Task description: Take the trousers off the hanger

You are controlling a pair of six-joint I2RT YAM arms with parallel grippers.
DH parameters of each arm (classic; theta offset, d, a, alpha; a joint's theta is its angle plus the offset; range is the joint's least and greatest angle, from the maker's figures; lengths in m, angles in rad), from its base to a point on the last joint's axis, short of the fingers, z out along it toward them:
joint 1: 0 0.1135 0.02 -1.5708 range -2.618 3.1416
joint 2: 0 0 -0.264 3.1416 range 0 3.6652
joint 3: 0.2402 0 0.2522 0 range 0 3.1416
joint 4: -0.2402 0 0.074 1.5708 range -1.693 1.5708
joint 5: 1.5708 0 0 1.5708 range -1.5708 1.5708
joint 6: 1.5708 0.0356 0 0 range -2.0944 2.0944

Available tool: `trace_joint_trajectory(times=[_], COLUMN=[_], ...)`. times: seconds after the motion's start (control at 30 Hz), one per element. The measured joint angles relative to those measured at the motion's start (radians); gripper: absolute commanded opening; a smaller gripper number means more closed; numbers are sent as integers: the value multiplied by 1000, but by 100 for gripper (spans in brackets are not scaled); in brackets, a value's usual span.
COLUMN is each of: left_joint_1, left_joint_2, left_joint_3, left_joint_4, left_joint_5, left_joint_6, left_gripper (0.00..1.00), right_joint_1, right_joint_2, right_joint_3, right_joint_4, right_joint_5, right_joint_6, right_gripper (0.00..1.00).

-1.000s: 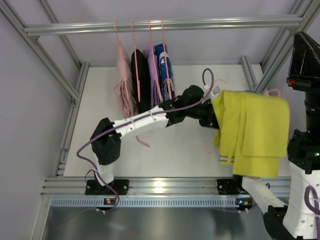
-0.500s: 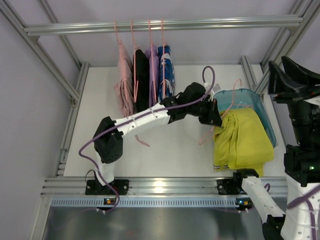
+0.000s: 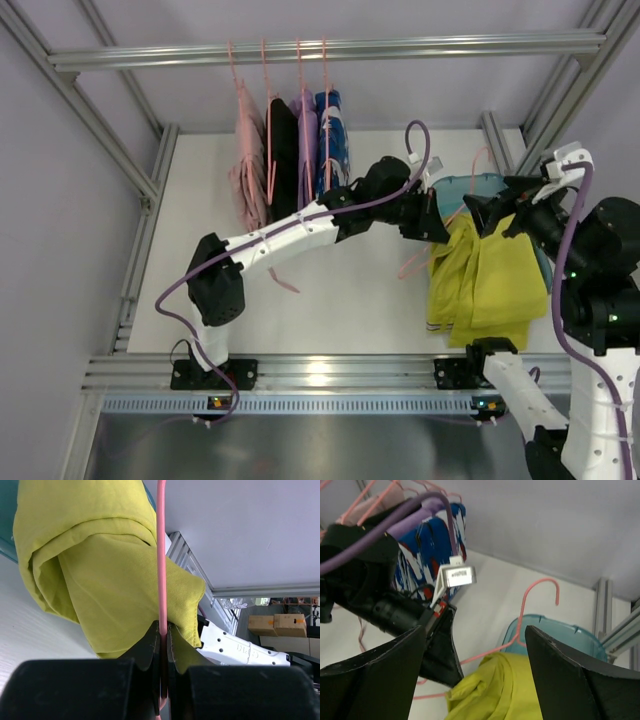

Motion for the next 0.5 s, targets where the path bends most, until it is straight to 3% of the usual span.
trace_joint_trajectory(times=[0.03,0.1,0.13,0.5], left_joint_1=[1,3,4,10], left_joint_2=[0,0,0,0], left_joint_3=[0,0,3,38], left_joint_4=[0,0,0,1], left_joint_5=[-2,-2,-2,10], left_joint_6=[2,3,4,3], left_gripper=[0,0,0,0], right_joint_1=[0,0,0,0], right_joint_2=[5,4,-2,-5], right_joint_3=[-3,-28,-48,-253], right_joint_4=[-36,-80,-95,-181], right_joint_5=[2,13,21,39], right_joint_6=[-10,-18,-21,-119], right_gripper=[82,98,99,99])
